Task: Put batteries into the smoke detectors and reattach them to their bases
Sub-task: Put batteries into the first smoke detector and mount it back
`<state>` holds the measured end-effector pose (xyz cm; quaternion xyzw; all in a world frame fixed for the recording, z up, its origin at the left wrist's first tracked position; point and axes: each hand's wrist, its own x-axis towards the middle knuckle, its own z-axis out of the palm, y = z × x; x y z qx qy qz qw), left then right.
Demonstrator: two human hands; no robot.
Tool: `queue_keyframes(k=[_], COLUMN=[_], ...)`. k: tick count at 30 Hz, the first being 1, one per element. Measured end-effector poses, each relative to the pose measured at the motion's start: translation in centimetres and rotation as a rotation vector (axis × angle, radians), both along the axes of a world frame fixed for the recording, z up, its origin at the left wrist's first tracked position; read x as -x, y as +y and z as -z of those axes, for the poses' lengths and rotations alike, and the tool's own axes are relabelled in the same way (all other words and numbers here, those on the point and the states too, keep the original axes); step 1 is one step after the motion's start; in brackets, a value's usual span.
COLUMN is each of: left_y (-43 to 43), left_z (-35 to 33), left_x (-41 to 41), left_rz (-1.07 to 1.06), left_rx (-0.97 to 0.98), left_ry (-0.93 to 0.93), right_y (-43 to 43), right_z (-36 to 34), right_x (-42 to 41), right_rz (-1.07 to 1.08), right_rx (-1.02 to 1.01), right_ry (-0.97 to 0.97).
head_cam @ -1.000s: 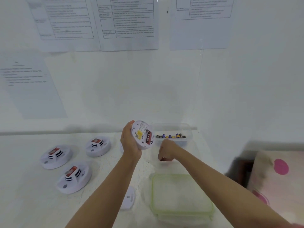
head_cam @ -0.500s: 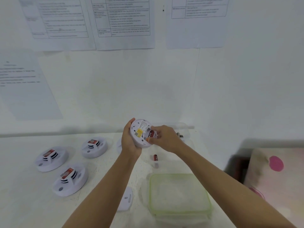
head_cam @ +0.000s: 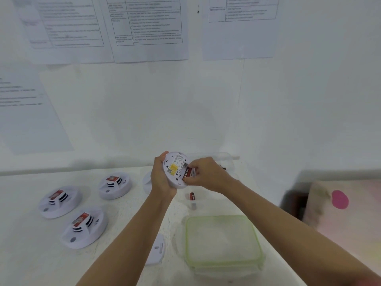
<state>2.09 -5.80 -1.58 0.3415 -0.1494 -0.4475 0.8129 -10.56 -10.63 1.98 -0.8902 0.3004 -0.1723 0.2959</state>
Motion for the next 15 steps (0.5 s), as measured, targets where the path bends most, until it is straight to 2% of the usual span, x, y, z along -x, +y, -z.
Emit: queue_keyframes(k=[8,15], left_y=[-0.29,-0.28], left_z=[0.11,0.02], left_x=[0.3,0.77], left_rz=[-0.034,-0.038], left_rx=[-0.025,-0.058], left_ry=[0.005,-0.01], right_y=[0.26,-0.31], right_z=[-0.07,-0.3], right_x=[0.12,0.01], right_rz=[0.002,0.067], right_rx=[0.1,0.012], right_ry=[0.042,0.014])
